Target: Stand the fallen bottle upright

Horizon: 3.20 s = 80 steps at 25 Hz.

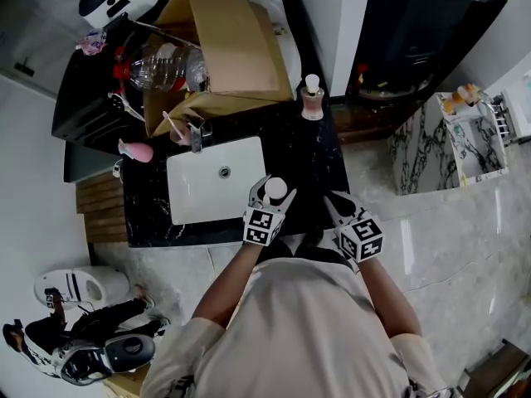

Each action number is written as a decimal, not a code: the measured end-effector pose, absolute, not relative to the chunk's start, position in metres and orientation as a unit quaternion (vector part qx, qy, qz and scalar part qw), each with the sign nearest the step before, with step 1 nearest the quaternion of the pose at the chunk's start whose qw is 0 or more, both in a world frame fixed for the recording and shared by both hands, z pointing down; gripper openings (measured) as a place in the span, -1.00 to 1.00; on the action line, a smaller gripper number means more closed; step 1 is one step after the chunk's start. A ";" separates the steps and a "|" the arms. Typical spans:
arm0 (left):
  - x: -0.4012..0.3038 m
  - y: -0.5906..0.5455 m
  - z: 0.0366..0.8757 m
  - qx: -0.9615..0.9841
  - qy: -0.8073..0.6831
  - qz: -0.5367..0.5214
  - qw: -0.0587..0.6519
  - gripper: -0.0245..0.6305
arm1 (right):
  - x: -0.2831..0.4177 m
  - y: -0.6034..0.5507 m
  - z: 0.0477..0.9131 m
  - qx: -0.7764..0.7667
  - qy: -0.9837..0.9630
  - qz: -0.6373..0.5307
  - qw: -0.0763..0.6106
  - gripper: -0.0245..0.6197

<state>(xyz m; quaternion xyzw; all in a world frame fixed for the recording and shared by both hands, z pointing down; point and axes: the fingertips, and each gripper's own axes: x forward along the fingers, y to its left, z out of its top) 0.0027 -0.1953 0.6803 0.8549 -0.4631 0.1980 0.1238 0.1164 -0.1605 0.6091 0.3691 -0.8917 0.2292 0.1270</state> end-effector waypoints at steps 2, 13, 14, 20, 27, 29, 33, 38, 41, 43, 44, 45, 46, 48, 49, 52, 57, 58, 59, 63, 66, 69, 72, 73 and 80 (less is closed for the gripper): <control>0.003 -0.193 0.681 0.856 -0.460 0.201 0.124 0.00 | 0.116 -0.159 0.610 0.370 -0.891 0.231 0.126 -0.80; 0.005 -0.187 0.683 0.851 -0.466 0.209 0.124 0.01 | 0.123 -0.156 0.611 0.381 -0.886 0.235 0.119 -0.80; 0.004 -0.186 0.683 0.850 -0.467 0.209 0.125 0.01 | 0.123 -0.156 0.611 0.381 -0.886 0.235 0.118 -0.80; 0.002 -0.185 0.678 0.851 -0.468 0.201 0.126 0.10 | 0.121 -0.157 0.609 0.379 -0.887 0.235 0.118 -0.80; 0.003 -0.180 0.648 0.868 -0.452 0.173 0.113 0.14 | 0.108 -0.157 0.595 0.373 -0.895 0.215 0.119 -0.80; 0.004 -0.177 0.637 0.876 -0.439 0.164 0.111 0.15 | 0.102 -0.159 0.591 0.373 -0.896 0.210 0.120 -0.80; -0.002 -0.169 0.615 0.892 -0.416 0.141 0.109 0.15 | 0.088 -0.161 0.583 0.379 -0.895 0.200 0.125 -0.80; -0.020 -0.159 0.592 0.901 -0.401 0.124 0.107 0.15 | 0.070 -0.153 0.574 0.387 -0.892 0.188 0.136 -0.80; -0.034 -0.152 0.578 0.901 -0.402 0.115 0.112 0.15 | 0.063 -0.148 0.566 0.395 -0.890 0.180 0.140 -0.80; -0.044 -0.148 0.573 0.900 -0.403 0.114 0.120 0.15 | 0.060 -0.143 0.558 0.401 -0.888 0.175 0.142 -0.80; -0.049 -0.146 0.571 0.900 -0.402 0.114 0.123 0.15 | 0.059 -0.141 0.553 0.403 -0.887 0.172 0.143 -0.80; -0.053 -0.144 0.569 0.901 -0.400 0.114 0.125 0.14 | 0.057 -0.139 0.549 0.405 -0.887 0.169 0.144 -0.80; -0.056 -0.143 0.567 0.902 -0.398 0.112 0.125 0.14 | 0.056 -0.137 0.545 0.407 -0.887 0.165 0.144 -0.80; -0.062 -0.140 0.564 0.902 -0.398 0.111 0.123 0.12 | 0.055 -0.132 0.538 0.410 -0.886 0.159 0.147 -0.80; -0.065 -0.138 0.563 0.902 -0.399 0.112 0.121 0.11 | 0.054 -0.130 0.535 0.411 -0.886 0.156 0.148 -0.80; -0.074 -0.132 0.560 0.899 -0.406 0.114 0.116 0.04 | 0.054 -0.123 0.527 0.416 -0.885 0.148 0.148 -0.80; -0.087 -0.127 0.553 0.894 -0.418 0.113 0.117 -0.11 | 0.057 -0.116 0.517 0.432 -0.880 0.137 0.143 -0.80; -0.090 -0.126 0.552 0.893 -0.420 0.115 0.117 -0.15 | 0.056 -0.114 0.516 0.434 -0.879 0.136 0.142 -0.80; -0.093 -0.126 0.551 0.892 -0.421 0.117 0.117 -0.20 | 0.055 -0.113 0.515 0.435 -0.879 0.135 0.140 -0.80; -0.100 -0.124 0.545 0.895 -0.417 0.113 0.112 -0.38 | 0.048 -0.109 0.513 0.436 -0.881 0.128 0.136 -0.80; -0.107 -0.123 0.545 0.895 -0.417 0.112 0.112 -0.59 | 0.043 -0.104 0.514 0.436 -0.880 0.125 0.140 -0.80; -0.113 -0.122 0.544 0.895 -0.416 0.115 0.112 -0.68 | 0.042 -0.101 0.515 0.440 -0.878 0.126 0.140 -0.80; -0.117 -0.122 0.543 0.896 -0.415 0.117 0.109 -0.81 | 0.041 -0.099 0.515 0.444 -0.876 0.130 0.135 -0.80; -0.119 -0.122 0.543 0.896 -0.415 0.117 0.109 -0.85 | 0.041 -0.099 0.515 0.445 -0.876 0.133 0.133 -0.80; -0.122 -0.124 0.544 0.898 -0.408 0.113 0.119 -0.91 | 0.044 -0.096 0.512 0.458 -0.871 0.126 0.122 -0.81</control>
